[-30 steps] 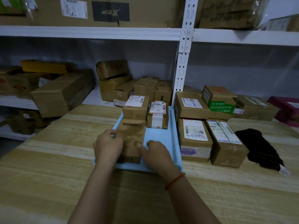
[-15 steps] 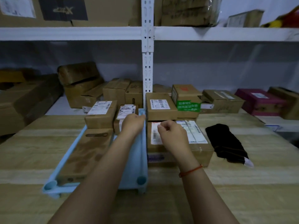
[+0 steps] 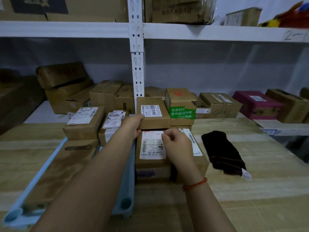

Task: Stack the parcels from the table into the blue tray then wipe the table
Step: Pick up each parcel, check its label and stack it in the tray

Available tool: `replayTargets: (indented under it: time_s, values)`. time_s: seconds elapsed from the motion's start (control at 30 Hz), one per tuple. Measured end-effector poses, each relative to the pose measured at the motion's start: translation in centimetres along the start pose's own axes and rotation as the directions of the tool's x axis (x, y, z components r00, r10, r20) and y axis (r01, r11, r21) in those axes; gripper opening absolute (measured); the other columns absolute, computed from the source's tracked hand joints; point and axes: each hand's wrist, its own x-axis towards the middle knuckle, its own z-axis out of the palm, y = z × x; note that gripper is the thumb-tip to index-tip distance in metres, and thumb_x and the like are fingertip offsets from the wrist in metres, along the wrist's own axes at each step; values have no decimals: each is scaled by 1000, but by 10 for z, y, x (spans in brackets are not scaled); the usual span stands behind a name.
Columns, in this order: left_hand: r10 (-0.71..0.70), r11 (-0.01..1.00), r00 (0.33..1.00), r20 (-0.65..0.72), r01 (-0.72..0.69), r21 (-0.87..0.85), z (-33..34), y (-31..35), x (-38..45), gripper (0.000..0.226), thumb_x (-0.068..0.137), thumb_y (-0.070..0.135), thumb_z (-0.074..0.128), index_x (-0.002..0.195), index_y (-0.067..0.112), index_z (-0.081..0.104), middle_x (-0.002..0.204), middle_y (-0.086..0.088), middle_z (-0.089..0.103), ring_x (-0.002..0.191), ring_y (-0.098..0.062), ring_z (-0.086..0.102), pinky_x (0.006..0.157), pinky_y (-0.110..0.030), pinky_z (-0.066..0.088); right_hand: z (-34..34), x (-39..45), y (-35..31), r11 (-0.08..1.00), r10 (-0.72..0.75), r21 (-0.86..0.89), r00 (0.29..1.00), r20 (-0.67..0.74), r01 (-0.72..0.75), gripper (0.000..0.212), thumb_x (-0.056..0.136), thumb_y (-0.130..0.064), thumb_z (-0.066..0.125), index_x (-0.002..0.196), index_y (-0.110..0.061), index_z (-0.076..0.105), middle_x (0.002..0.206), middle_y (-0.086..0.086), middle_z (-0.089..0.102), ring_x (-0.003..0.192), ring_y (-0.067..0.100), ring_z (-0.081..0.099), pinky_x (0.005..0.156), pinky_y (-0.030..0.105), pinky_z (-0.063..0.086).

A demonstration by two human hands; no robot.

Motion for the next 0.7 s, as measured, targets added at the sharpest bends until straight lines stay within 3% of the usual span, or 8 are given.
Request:
replayTargets:
  time_s: [0.1,0.23,0.4,0.53,0.6,0.7]
  values:
    - [-1,998,1000,8,2,-67,-1,-2,-4,36,89,30,62,121,15,55,100,-6,60,77,-15,55,50,-22,41,0,0,3,1000,4,7,1000,-6,-4,16,96,-23,54,98,-15,68,92,-4,64,87,10,54,66,24,39]
    - [-12,970,1000,21,16,-244,-10,-1,-15,19,89,27,62,104,18,57,96,-4,62,93,-18,60,65,-24,54,-1,-4,3,999,11,33,1000,-9,-11,16,95,-21,54,96,-15,68,92,-2,65,86,10,53,67,24,38]
    - [44,925,998,50,-22,-378,-35,-6,-50,9,90,20,63,98,16,61,98,-7,67,86,-19,65,69,-27,56,-4,-14,-6,977,46,211,998,-40,-37,20,97,-33,53,104,-18,64,86,-10,61,84,8,56,66,22,41]
    - [123,912,991,56,-90,-399,-61,-20,-91,16,92,18,61,107,12,63,98,-7,71,88,-19,70,66,-24,56,-1,-25,-14,845,135,516,990,50,-142,37,94,-49,54,114,-18,59,94,2,68,84,18,65,80,39,55]
    - [169,909,983,70,-128,-397,-75,-29,-108,19,92,17,61,109,10,64,97,-8,74,88,-19,73,67,-25,57,-1,-34,-20,773,124,611,985,116,-169,35,93,-47,57,114,-19,58,98,3,69,82,18,67,75,34,57]
    - [242,909,966,90,-193,-370,-92,-43,-127,22,95,15,56,114,12,65,101,-5,76,89,-13,73,75,-28,55,2,-50,-26,735,74,657,983,170,-169,31,93,-35,62,119,-20,59,103,1,71,94,16,69,69,25,59]
